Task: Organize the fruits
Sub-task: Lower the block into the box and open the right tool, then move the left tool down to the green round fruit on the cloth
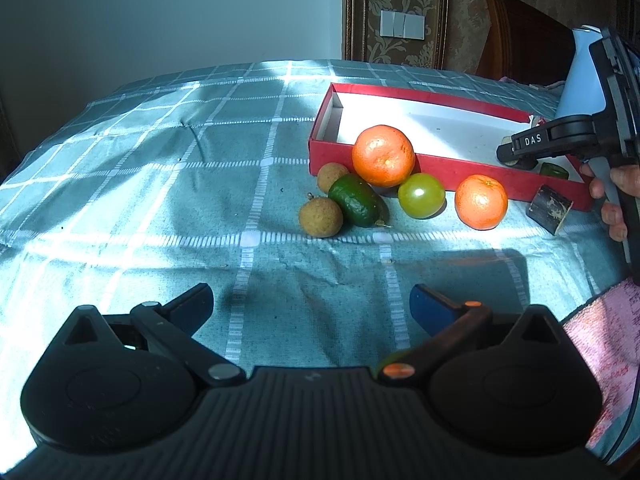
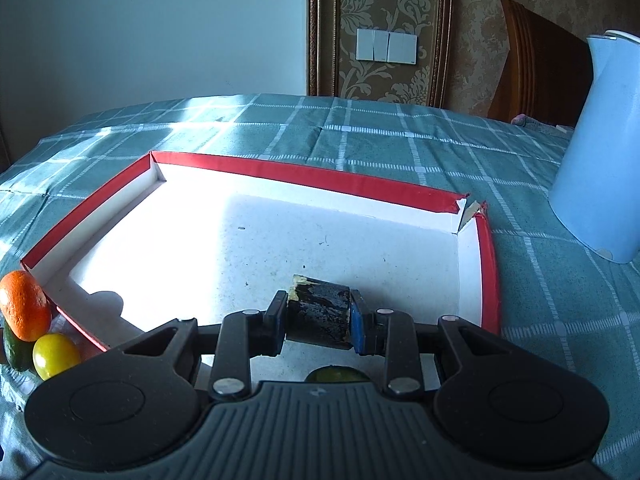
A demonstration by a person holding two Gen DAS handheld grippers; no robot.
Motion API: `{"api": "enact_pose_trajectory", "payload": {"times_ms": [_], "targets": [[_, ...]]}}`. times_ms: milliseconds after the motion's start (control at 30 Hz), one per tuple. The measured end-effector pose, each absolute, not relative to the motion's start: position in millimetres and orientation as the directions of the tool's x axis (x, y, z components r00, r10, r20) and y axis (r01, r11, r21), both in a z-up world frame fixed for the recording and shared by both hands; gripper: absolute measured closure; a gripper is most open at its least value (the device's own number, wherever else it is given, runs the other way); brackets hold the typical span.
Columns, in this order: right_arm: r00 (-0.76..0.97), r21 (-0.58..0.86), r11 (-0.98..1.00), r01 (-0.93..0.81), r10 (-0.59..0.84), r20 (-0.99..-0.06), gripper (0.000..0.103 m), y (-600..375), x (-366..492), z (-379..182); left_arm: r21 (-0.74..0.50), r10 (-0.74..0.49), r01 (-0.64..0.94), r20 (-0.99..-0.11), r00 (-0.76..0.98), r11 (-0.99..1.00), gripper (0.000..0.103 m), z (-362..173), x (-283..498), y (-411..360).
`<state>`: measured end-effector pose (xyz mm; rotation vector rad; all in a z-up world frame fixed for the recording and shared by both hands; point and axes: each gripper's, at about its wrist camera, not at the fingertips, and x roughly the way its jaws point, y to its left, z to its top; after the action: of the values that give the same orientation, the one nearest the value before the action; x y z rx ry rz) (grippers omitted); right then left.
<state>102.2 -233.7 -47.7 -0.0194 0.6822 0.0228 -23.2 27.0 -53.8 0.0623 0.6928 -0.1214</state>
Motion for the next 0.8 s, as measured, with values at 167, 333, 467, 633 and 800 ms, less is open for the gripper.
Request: {"api": "enact_pose_trajectory", "payload": {"times_ms": [167, 333, 467, 633, 800], "targets": [[0.773, -0.014, 1.000, -0.022, 0.008, -0.635, 0.073, -232.3, 103.0, -47.8, 0.018, -0.089, 0.130, -0.638, 0.765, 0.991, 0.000, -53.4, -23.7, 27.9], [0.771, -0.004, 1.000, -0.012, 0.007, -0.637, 0.073, -232.6, 103.3, -48.1, 0.018, -0.086, 0.126, -0.640, 0.764, 0.992, 0.000, -53.7, -23.9, 29.2], [0.768, 0.012, 1.000, -0.009, 0.015, -0.640, 0.073, -234.8, 101.5, -47.3, 0.015, -0.082, 0.119, -0.645, 0.760, 0.993, 0.000, -54.9, -22.4, 30.9], [0.776, 0.050, 0.999, -0.007, 0.037, -0.630, 0.071, -239.2, 95.8, -43.8, 0.024, -0.069, 0.109, -0.640, 0.765, 0.994, 0.000, -54.9, -24.1, 31.4], [0.821, 0.061, 0.998, 0.012, 0.025, -0.570, 0.042, -241.7, 77.3, -28.6, 0.026, -0.060, 0.099, -0.634, 0.771, 0.995, 0.000, -53.0, -26.5, 32.9]]}}
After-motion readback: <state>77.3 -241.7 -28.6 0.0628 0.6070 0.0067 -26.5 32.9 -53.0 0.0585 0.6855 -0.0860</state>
